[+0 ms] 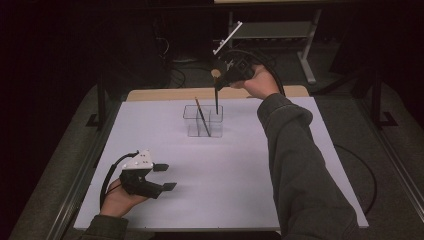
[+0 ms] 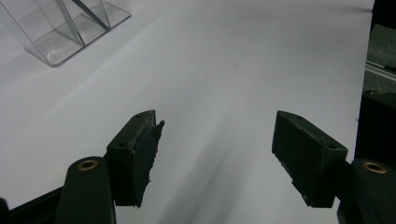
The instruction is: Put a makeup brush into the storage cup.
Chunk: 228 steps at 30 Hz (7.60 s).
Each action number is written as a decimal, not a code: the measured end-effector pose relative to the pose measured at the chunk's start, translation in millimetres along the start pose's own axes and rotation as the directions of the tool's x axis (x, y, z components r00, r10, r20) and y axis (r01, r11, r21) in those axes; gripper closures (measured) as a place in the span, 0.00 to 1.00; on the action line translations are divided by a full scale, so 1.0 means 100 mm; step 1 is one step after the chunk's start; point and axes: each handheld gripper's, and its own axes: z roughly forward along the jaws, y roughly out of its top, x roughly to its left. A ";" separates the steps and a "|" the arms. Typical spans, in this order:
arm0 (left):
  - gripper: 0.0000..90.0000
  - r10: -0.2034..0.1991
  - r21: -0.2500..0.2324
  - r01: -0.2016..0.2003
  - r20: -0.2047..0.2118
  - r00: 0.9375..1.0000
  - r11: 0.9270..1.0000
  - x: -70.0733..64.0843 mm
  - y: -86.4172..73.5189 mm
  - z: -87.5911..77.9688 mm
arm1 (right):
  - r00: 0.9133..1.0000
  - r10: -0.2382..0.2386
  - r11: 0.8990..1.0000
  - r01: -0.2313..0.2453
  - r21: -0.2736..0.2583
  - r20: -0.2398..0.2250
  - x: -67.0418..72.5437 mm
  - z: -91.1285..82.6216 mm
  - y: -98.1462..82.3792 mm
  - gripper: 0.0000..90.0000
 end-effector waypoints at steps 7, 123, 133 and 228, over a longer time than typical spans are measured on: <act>0.34 0.000 -0.002 0.000 0.000 1.000 1.000 0.00 0.00 0.00 | 1.000 0.003 1.000 -0.003 0.005 0.009 -0.04 0.05 0.02 0.92; 0.34 -0.002 0.021 0.002 0.013 1.000 1.000 -0.01 -0.02 0.02 | 0.992 0.126 0.990 -0.125 0.059 -0.014 -0.19 0.66 -0.46 0.92; 0.34 -0.006 0.019 0.006 0.013 1.000 1.000 -0.01 -0.02 0.02 | 0.991 0.130 0.990 -0.128 0.063 -0.021 -0.19 0.72 -0.48 0.92; 0.31 -0.025 0.032 0.025 0.000 1.000 0.999 0.03 -0.06 0.01 | 0.979 0.204 0.972 -0.204 -0.117 -0.013 0.04 0.38 -1.14 0.47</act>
